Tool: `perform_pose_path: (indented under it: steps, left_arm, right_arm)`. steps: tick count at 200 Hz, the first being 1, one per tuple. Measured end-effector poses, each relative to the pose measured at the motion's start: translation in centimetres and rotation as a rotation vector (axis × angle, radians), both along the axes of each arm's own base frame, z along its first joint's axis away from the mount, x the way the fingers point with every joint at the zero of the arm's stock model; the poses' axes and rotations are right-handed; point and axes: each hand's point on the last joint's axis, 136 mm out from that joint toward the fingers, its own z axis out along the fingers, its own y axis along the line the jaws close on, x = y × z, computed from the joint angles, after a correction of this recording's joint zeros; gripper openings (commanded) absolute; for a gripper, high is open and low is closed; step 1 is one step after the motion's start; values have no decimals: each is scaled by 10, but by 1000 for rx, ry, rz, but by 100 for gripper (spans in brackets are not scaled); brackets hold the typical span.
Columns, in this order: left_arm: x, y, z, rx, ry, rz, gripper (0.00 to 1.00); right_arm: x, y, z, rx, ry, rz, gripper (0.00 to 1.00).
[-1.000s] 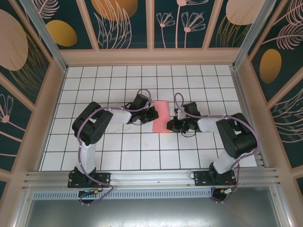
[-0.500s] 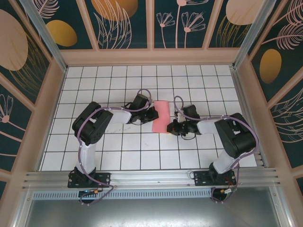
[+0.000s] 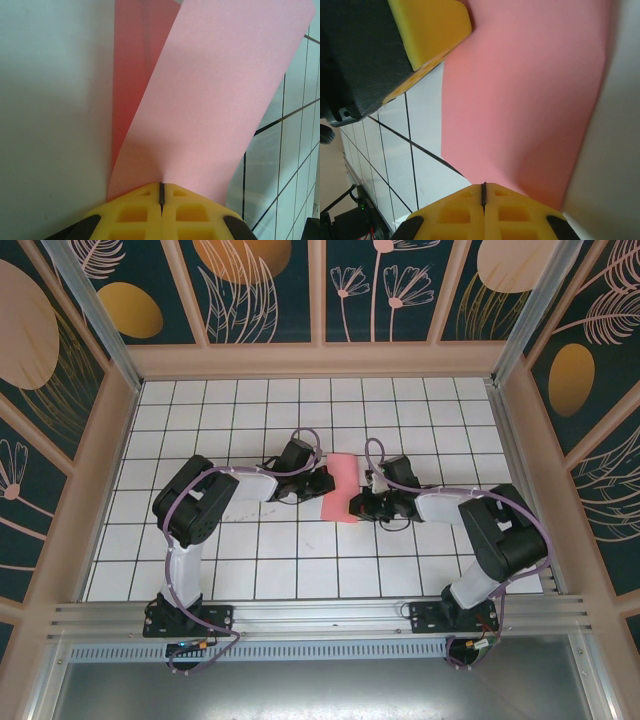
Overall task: Fold a paper plane with a square sheet of paper (pick it up from the middle)
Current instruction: Fold the square sheet of paper in half at the center of the table.
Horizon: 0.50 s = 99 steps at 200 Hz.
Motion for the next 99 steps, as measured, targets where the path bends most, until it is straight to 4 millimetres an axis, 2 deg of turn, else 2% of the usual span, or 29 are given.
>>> perform_pose_path:
  steps: [44, 82, 99]
  left_arm:
    - [0, 0, 0, 2, -2, -6, 0]
    - [0, 0, 0, 4, -2, -9, 0]
    - [0, 0, 0, 5, 0, -10, 0]
  right_arm:
    - [-14, -7, -20, -29, 51, 0, 0]
    - [-12, -9, -18, -41, 50, -5, 0]
    - [-2, -12, -10, -48, 46, -26, 0]
